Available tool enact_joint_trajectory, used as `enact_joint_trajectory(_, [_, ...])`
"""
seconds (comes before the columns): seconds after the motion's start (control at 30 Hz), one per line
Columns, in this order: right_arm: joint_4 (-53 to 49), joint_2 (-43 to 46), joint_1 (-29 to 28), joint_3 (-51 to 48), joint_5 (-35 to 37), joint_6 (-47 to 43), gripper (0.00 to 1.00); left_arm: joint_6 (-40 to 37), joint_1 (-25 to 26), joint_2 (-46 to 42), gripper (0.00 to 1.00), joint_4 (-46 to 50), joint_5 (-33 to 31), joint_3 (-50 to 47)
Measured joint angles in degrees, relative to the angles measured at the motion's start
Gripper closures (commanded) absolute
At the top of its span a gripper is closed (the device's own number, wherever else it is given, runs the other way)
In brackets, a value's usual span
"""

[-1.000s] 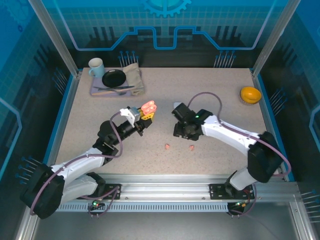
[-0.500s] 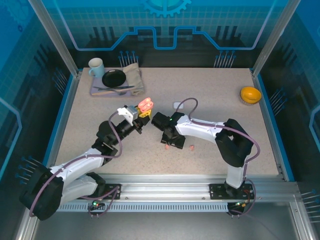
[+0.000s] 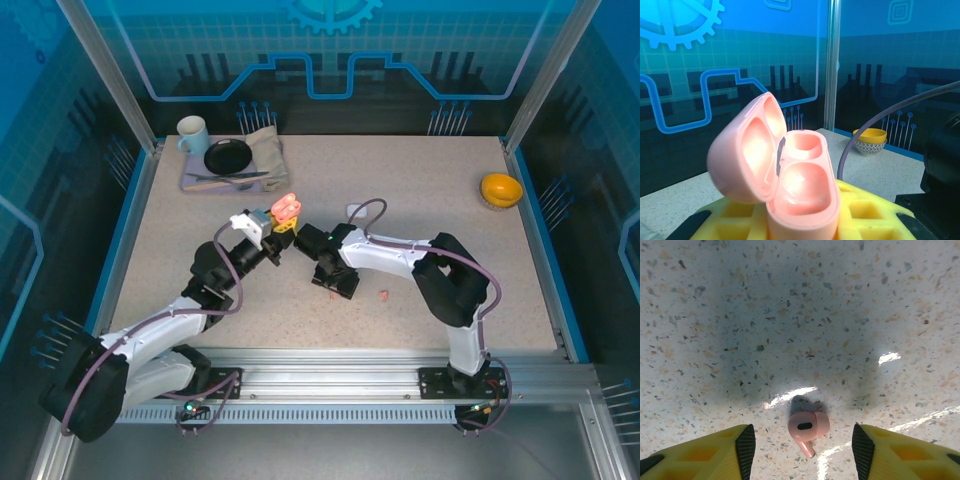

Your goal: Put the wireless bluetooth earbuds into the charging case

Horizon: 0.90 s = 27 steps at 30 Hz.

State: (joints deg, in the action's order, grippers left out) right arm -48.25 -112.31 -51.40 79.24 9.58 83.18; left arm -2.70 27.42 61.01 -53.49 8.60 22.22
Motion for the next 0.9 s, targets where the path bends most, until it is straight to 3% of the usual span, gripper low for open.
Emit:
enact_joint_trajectory(0.3, [1.62,-0.92,0.0,-0.17,-0.66,1.11,0.52,0.9,-0.37,-0.83,1.0,-0.02,0.0,-0.31])
enact_joint_trajectory(0.9, [3.32,-0.96,0.0,-2.54,-0.66,1.49,0.56,1.25,-0.7,-1.44,1.0,0.04,0.02,-0.35])
